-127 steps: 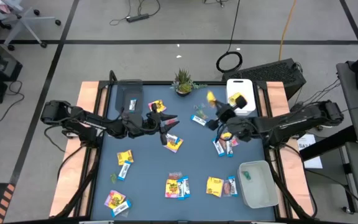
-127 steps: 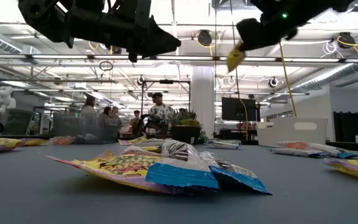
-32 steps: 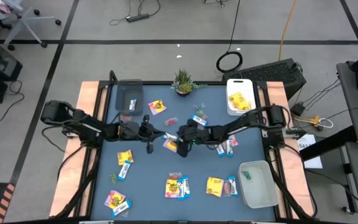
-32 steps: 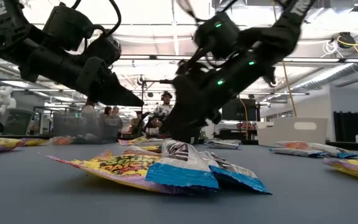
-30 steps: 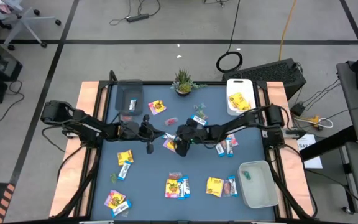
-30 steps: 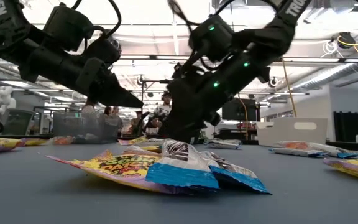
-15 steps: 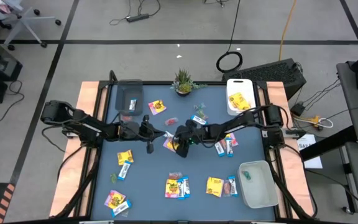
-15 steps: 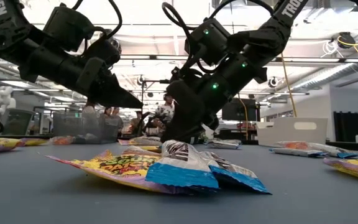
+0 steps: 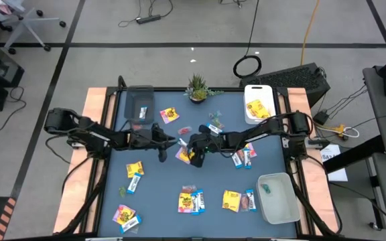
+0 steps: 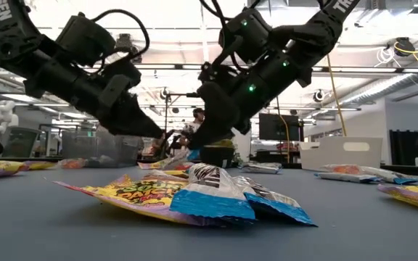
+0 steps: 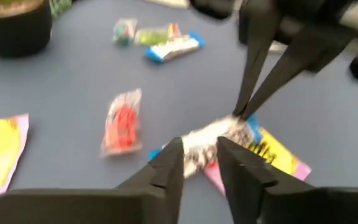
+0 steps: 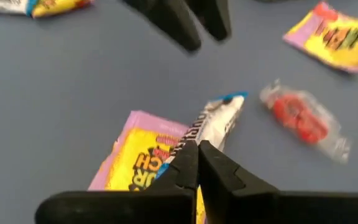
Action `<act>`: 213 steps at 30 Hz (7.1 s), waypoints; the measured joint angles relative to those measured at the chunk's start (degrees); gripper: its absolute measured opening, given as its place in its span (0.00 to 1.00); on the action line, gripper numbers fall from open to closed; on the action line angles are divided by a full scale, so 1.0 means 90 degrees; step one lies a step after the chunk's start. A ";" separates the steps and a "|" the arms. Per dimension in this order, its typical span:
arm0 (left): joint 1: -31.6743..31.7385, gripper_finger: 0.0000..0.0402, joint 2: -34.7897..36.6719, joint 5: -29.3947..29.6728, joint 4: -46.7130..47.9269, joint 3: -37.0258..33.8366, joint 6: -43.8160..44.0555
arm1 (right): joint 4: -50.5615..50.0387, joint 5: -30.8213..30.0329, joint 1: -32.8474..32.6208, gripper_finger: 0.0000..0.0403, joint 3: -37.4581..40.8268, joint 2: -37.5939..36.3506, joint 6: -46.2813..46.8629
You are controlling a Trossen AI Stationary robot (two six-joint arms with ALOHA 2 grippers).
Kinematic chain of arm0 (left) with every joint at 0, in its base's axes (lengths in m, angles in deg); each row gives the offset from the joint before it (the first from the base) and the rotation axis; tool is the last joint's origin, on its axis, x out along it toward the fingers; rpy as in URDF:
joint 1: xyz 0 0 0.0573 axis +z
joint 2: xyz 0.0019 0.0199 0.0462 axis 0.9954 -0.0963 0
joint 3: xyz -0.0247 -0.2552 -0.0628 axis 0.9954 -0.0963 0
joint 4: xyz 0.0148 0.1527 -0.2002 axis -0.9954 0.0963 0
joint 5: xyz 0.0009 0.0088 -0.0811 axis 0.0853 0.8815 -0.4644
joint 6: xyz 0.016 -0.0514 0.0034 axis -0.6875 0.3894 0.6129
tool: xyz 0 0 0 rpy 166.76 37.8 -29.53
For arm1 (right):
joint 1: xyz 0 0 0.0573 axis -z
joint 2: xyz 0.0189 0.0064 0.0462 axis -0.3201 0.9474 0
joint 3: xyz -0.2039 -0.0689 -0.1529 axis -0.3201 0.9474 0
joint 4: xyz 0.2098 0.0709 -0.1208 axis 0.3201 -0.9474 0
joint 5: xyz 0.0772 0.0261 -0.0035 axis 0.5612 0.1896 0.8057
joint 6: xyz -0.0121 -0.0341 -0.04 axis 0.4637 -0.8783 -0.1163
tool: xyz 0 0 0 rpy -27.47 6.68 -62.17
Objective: Sort candy
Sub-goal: Put the middle white chocolate bar into the transparent black bin, then put the top red gummy candy into the grey bin
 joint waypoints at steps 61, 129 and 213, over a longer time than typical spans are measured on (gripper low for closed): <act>-0.0062 0.44 -0.1222 0.0447 0.1960 0.1270 -0.2907 | -0.0484 -0.0106 0.0247 0.39 0.0000 -0.0059 -0.0436; -0.0460 0.35 -0.1579 0.0970 0.2440 0.1882 -0.4069 | -0.0167 0.0605 0.0228 0.12 -0.0311 0.0320 -0.0762; 0.2499 0.34 0.1860 0.1482 0.7969 0.3025 -0.1022 | -0.1954 -0.0454 0.0155 0.41 -0.0311 -0.1042 -0.1088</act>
